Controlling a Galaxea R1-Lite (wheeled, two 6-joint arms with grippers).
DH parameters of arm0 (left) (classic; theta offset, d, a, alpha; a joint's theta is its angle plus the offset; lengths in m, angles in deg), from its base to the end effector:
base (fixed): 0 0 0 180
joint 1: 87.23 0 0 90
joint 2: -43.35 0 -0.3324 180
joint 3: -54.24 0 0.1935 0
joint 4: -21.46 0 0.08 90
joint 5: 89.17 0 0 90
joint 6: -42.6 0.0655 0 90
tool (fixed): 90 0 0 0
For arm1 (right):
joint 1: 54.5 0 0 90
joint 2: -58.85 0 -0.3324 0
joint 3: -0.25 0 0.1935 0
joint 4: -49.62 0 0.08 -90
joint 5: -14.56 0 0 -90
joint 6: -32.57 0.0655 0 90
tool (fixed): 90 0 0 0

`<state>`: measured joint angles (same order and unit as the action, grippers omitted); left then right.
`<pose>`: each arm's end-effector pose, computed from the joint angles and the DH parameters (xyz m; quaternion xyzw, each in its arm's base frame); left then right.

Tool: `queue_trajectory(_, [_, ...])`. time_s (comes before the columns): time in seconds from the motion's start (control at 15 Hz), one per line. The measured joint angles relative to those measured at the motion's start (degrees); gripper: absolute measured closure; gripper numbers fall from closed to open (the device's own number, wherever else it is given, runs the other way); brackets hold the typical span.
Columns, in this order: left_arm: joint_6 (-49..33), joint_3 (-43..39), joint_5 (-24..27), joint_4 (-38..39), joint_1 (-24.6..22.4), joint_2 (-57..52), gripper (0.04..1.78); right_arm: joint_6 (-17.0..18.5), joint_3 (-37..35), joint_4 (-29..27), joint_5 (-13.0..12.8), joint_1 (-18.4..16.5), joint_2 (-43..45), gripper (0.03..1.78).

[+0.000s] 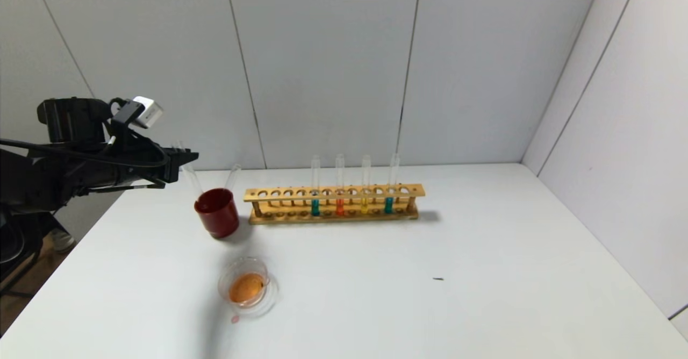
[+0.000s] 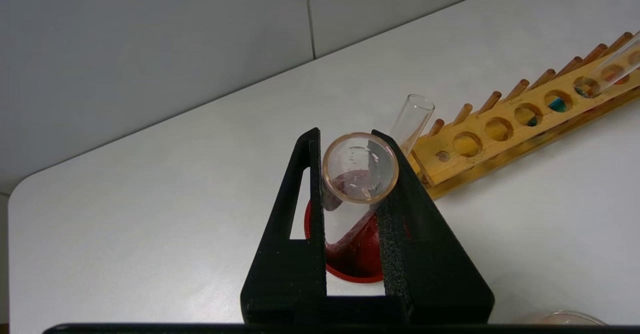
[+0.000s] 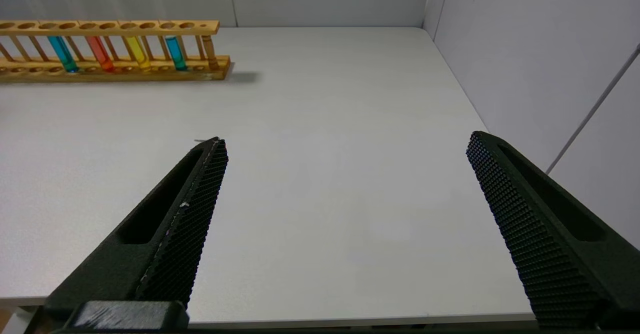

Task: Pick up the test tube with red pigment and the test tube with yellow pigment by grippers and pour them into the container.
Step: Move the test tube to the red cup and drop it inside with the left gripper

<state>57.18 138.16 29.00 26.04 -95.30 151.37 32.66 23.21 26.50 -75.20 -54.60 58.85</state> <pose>0.4096 0.0268 0.1911 0.0708 0.1380 -0.1910 0.9693 -0.0087 0.0003 0.0751 0.0008 0.0014 0.0012 1.0000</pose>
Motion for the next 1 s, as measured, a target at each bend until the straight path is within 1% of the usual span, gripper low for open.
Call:
queue_trajectory(0.8, [0.33, 0.17, -0.56, 0.73, 1.73, 4.90, 1.48, 0.00, 0.00, -0.02, 0.00, 0.00, 0.00, 0.06])
queue_trajectory(1.0, [0.96, -1.02, -0.37, 3.41, 1.77, 5.57, 1.48, 0.00, 0.00, -0.02, 0.00, 0.00, 0.00, 0.06])
